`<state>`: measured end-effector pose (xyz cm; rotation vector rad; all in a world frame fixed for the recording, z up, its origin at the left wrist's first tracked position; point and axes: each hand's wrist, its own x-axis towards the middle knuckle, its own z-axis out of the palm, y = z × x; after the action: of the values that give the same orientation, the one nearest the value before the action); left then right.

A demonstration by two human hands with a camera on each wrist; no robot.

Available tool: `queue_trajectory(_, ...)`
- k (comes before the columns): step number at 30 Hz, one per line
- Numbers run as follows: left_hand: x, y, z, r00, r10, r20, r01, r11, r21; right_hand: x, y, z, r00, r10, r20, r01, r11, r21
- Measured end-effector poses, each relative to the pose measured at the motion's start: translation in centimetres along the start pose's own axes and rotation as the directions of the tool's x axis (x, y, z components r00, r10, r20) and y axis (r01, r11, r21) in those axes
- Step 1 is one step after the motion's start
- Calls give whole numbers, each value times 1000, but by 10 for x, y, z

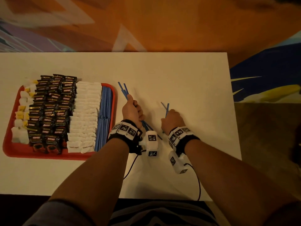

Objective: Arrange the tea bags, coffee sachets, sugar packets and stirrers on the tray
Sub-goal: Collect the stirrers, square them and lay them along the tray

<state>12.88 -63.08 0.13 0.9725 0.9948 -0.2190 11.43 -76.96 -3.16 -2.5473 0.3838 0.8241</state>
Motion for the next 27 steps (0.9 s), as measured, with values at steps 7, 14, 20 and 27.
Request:
queue_trajectory(7, -7, 12, -21, 1000, 4, 16, -3, 999, -45, -5, -12, 5, 1000, -10, 19, 13, 989, -144)
queue_trajectory(14, -9, 20, -38, 999, -23, 30, 26, 992, -120, -16, -16, -2, 997, -56, 62, 58, 998, -37)
queue_trajectory(20, -15, 24, -44, 999, -6, 40, 11, 989, -148, -42, -42, -13, 958, -188, 218, 170, 980, 99)
queue_trajectory(27, -24, 38, -44, 997, 19, 73, -5, 982, -188, -70, -64, -15, 874, -350, 336, 324, 937, 132)
